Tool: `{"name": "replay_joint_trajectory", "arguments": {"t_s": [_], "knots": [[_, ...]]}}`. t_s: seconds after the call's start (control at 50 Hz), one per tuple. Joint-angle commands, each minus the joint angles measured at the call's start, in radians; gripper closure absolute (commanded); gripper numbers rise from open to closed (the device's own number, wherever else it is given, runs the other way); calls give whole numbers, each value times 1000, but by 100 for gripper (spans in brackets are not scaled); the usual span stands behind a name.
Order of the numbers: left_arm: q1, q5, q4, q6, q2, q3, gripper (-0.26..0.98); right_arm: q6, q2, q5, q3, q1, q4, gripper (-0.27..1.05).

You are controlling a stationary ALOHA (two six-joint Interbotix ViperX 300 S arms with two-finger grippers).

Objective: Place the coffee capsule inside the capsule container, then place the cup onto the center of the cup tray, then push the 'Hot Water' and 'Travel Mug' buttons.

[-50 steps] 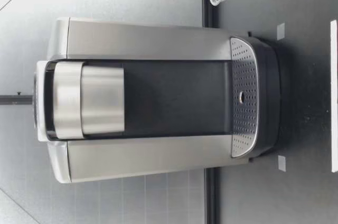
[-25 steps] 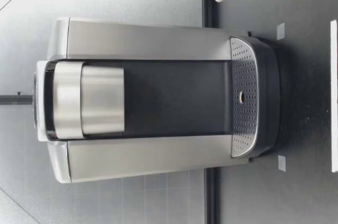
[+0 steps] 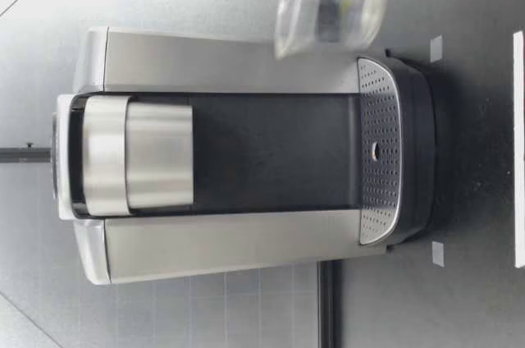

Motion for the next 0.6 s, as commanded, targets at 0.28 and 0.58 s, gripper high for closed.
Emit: {"name": "replay_joint_trajectory", "arguments": {"t_s": [0.28,0.58], "knots": [[3,-5,0,-2,-3,-11,25,0,187,-31,-193,9,-32,67],[3,-5,-5,-2,-3,-11,25,2,276,-29,-290,9,-38,67]]}}
